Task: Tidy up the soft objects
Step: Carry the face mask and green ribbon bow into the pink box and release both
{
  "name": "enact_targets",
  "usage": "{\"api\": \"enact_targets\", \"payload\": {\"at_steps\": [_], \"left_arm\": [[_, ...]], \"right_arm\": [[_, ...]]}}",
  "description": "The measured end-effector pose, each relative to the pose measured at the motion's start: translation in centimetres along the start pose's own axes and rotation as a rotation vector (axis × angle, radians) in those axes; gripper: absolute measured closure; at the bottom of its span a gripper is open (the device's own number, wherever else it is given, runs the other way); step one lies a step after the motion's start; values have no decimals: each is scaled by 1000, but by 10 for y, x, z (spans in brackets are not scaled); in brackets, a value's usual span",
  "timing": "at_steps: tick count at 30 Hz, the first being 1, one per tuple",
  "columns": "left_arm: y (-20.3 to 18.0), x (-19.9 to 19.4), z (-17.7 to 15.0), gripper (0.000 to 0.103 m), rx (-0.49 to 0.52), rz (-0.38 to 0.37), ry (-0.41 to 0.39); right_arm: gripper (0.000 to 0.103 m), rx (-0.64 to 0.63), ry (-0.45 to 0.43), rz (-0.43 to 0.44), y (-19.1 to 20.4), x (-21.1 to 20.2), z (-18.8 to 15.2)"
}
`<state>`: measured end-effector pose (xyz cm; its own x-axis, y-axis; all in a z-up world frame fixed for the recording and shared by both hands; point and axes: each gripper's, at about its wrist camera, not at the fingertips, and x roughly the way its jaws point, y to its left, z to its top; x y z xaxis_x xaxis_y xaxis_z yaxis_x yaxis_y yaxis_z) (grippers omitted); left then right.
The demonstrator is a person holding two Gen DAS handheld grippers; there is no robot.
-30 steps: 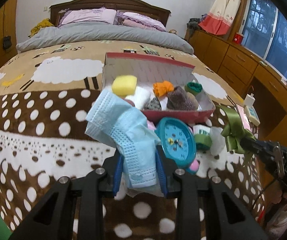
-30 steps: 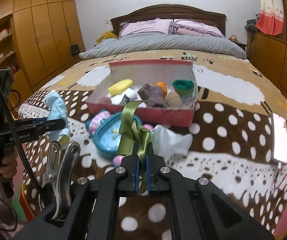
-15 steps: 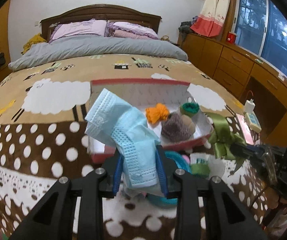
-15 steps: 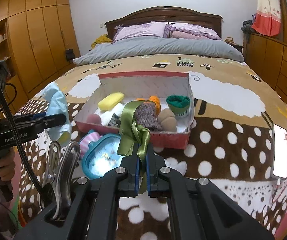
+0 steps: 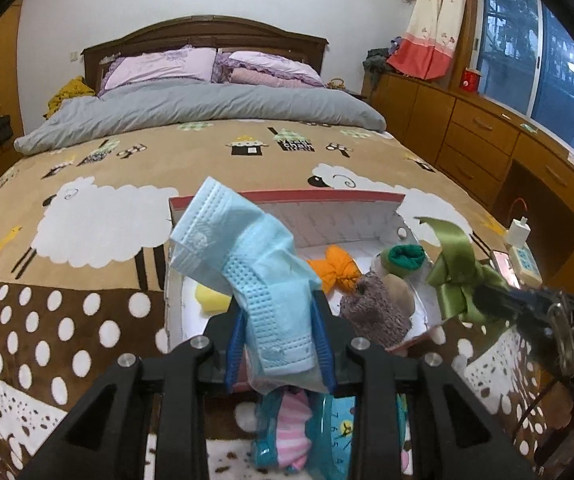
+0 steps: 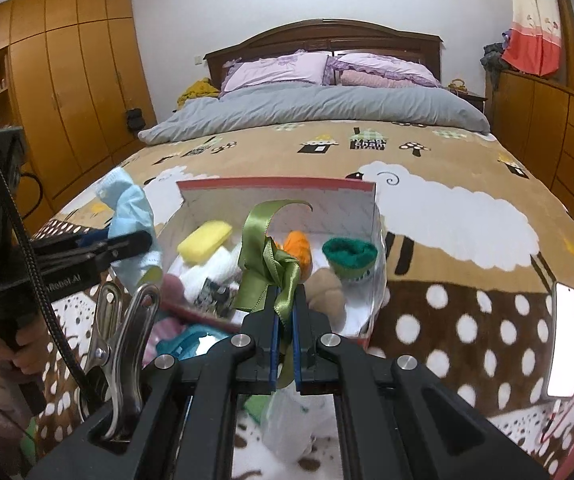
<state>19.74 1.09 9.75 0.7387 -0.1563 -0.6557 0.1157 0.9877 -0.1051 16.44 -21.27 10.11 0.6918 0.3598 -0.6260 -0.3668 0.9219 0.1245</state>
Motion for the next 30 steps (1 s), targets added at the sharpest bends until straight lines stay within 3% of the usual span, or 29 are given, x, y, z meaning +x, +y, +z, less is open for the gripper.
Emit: {"api": "enact_targets", "payload": {"at_steps": [19, 30], "left_arm": [[9, 64, -4, 70, -7, 1, 66], [11, 78, -2, 68, 1, -1, 75]], "right_arm": [[97, -21, 33, -25, -7, 64, 38], [97, -9, 82, -50, -19, 107, 45]]}}
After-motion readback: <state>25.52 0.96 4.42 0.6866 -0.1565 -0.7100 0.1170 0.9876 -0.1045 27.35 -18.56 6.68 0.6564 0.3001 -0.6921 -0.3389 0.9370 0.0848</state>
